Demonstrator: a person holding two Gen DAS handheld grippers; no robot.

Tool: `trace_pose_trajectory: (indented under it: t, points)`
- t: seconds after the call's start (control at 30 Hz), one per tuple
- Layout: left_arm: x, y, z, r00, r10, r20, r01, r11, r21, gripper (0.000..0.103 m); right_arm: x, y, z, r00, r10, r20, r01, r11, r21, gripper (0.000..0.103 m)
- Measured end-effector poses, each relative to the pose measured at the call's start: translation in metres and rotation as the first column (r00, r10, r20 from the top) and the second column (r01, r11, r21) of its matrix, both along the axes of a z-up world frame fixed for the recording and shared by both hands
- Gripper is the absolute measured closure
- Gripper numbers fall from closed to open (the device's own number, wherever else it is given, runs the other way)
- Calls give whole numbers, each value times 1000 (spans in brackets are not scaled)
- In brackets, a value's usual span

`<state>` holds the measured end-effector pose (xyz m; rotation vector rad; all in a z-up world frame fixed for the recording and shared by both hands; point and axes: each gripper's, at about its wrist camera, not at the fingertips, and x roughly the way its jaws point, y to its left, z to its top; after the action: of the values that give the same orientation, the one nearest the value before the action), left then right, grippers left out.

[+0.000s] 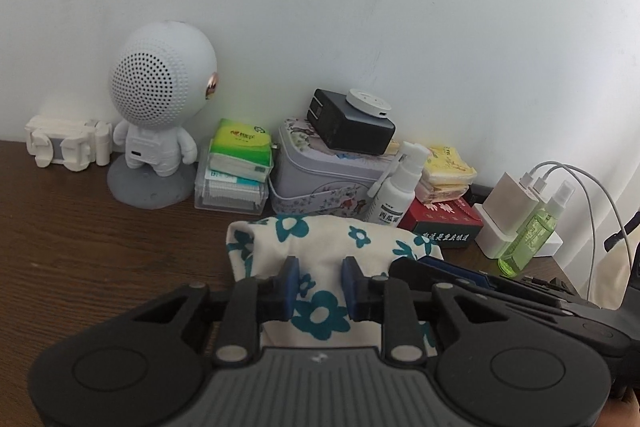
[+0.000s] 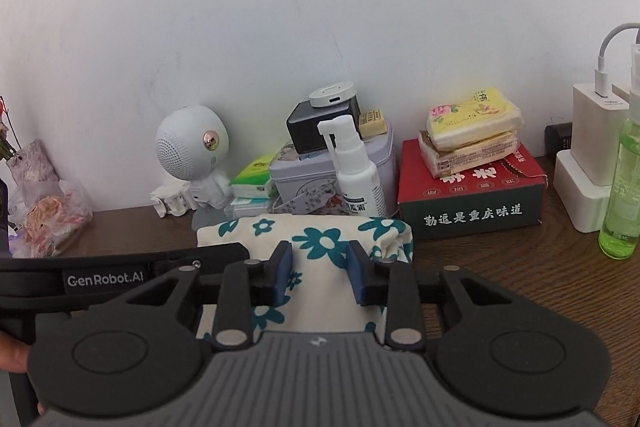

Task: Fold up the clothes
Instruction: 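Carry the held bundle with the right gripper toward the items by the wall, then lower the bundle onto the table by the wall and open the right gripper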

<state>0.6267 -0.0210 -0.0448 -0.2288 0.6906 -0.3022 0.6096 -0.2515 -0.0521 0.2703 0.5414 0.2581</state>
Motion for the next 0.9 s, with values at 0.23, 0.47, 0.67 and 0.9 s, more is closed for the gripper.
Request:
trace_pose_trajectory:
  t: [0.23,0.47,0.67,0.9]
  points:
    - [-3,-14,26,998,-27,63,23,997,74,80,-11,5,3,999,15,47,-14,999,-41,70]
    - [21,-45,33,999,-44,-18,47,974,223,82,-35,9,16,997,30,74,-24,997,-76,69]
    - [17,-37,41,996,-73,-42,80,973,218,82,-55,28,25,997,58,44,-49,983,-179,69]
    - [12,-29,51,992,-106,-69,118,970,211,81,-44,32,8,997,54,-51,-62,981,-185,70]
